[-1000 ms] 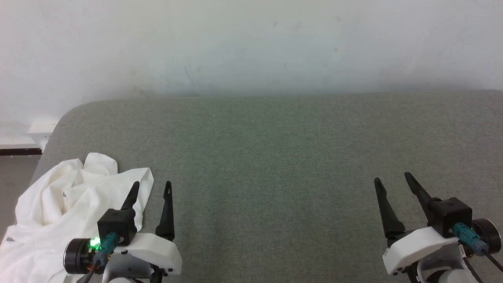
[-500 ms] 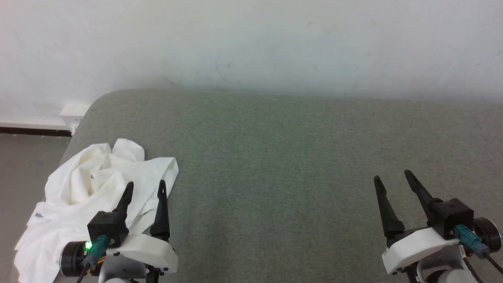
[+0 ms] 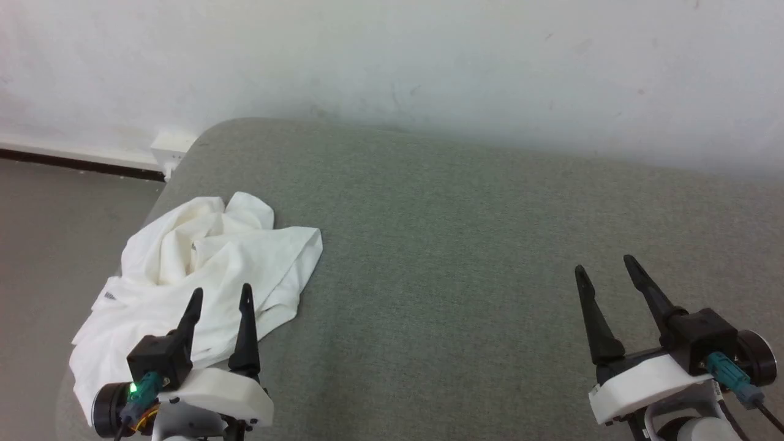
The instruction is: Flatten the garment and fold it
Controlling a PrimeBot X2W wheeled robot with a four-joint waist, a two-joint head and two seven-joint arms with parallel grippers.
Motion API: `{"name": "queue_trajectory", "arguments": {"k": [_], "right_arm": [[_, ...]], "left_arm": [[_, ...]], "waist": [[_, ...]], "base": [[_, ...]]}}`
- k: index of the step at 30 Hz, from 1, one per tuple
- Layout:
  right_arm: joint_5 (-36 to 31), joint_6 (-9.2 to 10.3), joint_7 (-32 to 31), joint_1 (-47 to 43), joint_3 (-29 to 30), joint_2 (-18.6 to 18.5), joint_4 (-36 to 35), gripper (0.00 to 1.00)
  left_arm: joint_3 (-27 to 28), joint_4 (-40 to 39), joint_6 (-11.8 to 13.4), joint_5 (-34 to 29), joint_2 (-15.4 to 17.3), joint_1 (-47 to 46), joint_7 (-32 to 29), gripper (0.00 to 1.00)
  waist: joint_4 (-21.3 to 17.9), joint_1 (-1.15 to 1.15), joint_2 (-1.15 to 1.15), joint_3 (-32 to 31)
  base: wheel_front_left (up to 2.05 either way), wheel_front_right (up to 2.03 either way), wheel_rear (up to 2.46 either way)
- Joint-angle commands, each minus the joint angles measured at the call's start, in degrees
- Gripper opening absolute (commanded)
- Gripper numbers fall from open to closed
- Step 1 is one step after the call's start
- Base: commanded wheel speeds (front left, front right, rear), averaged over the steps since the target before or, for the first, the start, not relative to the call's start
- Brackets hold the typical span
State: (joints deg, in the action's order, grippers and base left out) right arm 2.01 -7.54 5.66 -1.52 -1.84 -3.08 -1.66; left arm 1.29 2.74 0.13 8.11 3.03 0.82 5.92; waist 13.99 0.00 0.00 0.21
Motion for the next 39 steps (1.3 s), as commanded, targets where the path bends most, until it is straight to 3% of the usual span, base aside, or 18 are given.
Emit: {"name": "queue_trajectory", "arguments": {"k": [1,17,23,26,30,39], "right_arm": [[-0.07,0.02,0.52,0.16,-0.19,0.08,-0.55,1.00],[-0.04,0.03,0.51,2.89,-0.54,0.11,-1.00,1.00],[-0.27,0.03,0.56,4.61,-1.30,0.12,-1.03,1.00],[0.96,0.03,0.74,5.44,-1.47,0.13,-0.78,1.00],[1.05,0.04,1.32,6.51,-1.11,0.13,0.42,1.00],[1.70,0.04,3.02,8.89,-1.77,0.15,2.30,1.00]], "left_arm": [[0.41,0.28,0.42,0.85,-0.07,0.04,0.67,1.00],[2.89,0.02,0.27,3.52,-0.09,-8.36,2.58,1.00],[5.40,4.78,-1.11,3.33,0.78,-15.27,3.18,1.00],[6.47,10.20,-1.65,4.32,2.88,-19.81,2.69,1.00],[7.22,17.99,-2.96,6.73,6.18,-25.68,-2.37,1.00],[5.80,34.74,-5.12,10.65,13.54,-34.29,-20.03,1.00]], "waist": [[1.64,0.00,0.00,0.49],[4.30,0.00,0.00,5.54],[3.03,0.00,0.00,8.08],[1.98,0.00,0.00,9.72],[0.51,0.00,0.00,11.82],[-2.09,0.00,0.00,15.57]], "base": [[0.00,0.00,0.00],[0.00,0.00,0.00],[0.00,0.00,0.00],[0.00,0.00,0.00],[0.00,0.00,0.00],[0.00,0.00,0.00]]}}
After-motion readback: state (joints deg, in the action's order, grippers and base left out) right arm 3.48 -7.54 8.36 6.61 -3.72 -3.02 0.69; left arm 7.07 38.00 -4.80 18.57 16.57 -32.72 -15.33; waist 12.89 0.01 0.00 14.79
